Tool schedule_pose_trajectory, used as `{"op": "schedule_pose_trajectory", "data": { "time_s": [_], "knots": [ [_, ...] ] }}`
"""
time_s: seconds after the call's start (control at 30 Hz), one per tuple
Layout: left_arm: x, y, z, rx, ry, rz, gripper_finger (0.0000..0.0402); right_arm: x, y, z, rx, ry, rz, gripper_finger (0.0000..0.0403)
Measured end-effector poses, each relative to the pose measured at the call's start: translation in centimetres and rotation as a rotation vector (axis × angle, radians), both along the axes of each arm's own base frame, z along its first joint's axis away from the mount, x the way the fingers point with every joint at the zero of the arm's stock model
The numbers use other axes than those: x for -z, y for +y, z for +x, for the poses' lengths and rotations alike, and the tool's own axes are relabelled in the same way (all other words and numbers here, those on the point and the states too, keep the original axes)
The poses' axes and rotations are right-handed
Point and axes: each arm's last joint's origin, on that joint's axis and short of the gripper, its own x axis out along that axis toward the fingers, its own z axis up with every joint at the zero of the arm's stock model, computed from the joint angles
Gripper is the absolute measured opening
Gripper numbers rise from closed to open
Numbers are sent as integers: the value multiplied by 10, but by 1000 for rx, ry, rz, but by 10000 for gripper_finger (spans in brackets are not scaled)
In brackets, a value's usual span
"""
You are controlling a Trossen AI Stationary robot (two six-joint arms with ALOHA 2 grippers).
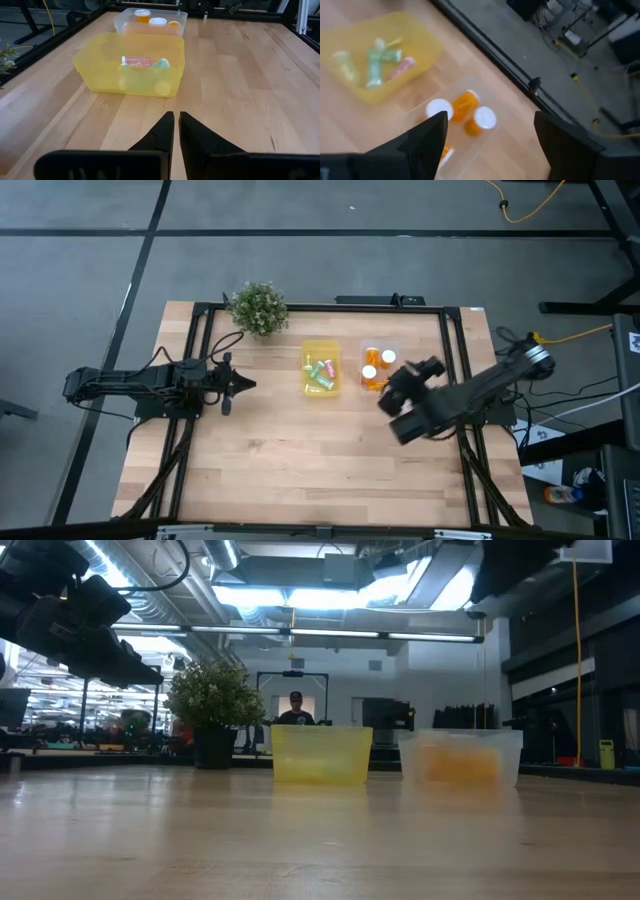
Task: Pick and place medicine bottles into bin by pill shape (circle, oval)
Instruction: Return to Home Position
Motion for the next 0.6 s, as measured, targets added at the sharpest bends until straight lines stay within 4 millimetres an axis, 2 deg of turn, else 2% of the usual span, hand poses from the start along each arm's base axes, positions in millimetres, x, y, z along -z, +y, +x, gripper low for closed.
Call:
{"op": "schedule_pose_trajectory", "data": {
  "time_s": [0.13,0.27,0.4,0.6],
  "knots": [
    [0,0,0,0,0,0,23,2,-19,-34,43,-173,33,299],
    [0,0,0,0,0,0,23,21,-31,-57,47,-398,112,299],
    [0,0,0,-1,0,0,23,49,-38,-67,26,-599,195,299],
    [0,0,0,0,0,0,23,86,-52,-69,-20,-829,334,299]
  ]
}}
